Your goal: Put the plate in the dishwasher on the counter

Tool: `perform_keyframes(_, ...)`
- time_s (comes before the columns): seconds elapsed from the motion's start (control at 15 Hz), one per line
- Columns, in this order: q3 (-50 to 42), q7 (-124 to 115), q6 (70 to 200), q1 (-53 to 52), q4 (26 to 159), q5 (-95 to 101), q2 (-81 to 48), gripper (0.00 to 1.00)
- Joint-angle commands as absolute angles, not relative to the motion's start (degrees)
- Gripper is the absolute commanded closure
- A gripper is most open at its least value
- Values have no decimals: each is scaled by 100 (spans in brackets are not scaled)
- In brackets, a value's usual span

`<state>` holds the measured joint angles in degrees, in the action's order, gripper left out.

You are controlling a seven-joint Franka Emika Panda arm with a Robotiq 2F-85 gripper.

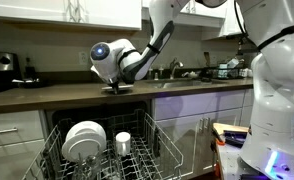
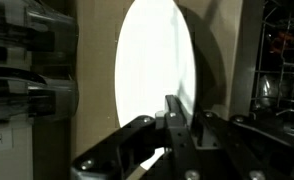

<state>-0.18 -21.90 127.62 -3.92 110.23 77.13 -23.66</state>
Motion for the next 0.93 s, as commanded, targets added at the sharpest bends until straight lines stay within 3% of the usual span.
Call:
perform_keyframes(0.0,5,-2315,12863,-344,10928,7865,-2433,85)
perform_keyframes(0.33,36,-2299,12833,-375,10973,7840,-2400,72)
perform_keyframes(0.6,129,-2188,12886,-367,11070,7726,-2290,51)
perform_keyframes(0.87,235,-2100,12966,-374,11168,7638,-2129,57)
